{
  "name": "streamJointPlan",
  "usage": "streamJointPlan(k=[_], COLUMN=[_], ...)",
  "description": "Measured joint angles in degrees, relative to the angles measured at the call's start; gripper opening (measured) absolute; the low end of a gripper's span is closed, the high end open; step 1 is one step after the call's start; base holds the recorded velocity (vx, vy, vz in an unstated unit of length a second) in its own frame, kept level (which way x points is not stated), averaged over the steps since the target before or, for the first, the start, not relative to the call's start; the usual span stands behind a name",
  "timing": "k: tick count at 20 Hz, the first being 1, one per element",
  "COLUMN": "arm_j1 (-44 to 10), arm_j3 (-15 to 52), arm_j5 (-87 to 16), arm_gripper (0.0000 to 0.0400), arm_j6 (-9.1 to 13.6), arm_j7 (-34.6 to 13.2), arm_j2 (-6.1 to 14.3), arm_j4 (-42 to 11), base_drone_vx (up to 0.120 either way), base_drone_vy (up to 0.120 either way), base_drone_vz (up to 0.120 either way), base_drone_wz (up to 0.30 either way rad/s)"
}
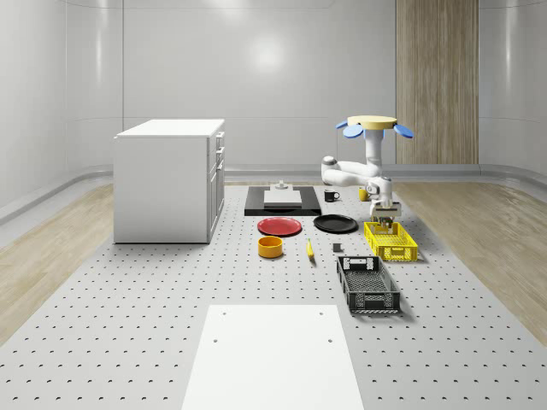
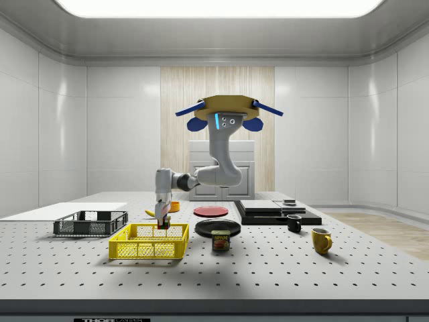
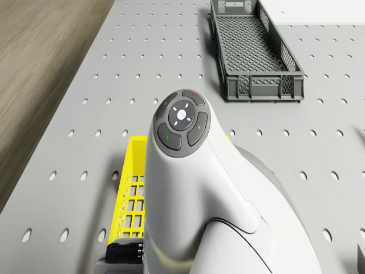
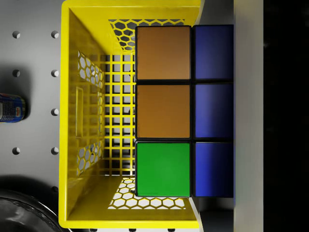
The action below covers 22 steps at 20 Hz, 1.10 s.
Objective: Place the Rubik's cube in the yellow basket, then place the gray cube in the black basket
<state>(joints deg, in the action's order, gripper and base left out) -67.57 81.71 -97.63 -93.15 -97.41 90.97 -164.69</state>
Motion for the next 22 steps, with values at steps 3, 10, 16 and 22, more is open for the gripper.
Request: streamJointPlan(k=[3, 10, 16, 22], arm_j1=[-0.3, -1.3, -1.9, -2.4], arm_j3=[-2.4, -8.6, -11.8, -14.5], arm_j5=[-2.3, -8.1, -11.3, -13.9], arm_gripper=[0.0325, 0.0325, 0.0325, 0.0325], arm_j6=[-0.8, -2.7, -3.6, -4.1], arm_j7=[-0.1, -0.2, -0.2, -0.2], arm_j2=[0.1, 0.1, -0.3, -0.8], arm_j4=[0.3, 1.7, 2.6, 3.5], base_drone_vx=[0.000, 0.000, 0.000, 0.000], base_drone_vy=[0.000, 0.000, 0.000, 0.000], base_drone_vz=[0.000, 0.000, 0.000, 0.000], base_drone_wz=[0.000, 0.000, 0.000, 0.000])
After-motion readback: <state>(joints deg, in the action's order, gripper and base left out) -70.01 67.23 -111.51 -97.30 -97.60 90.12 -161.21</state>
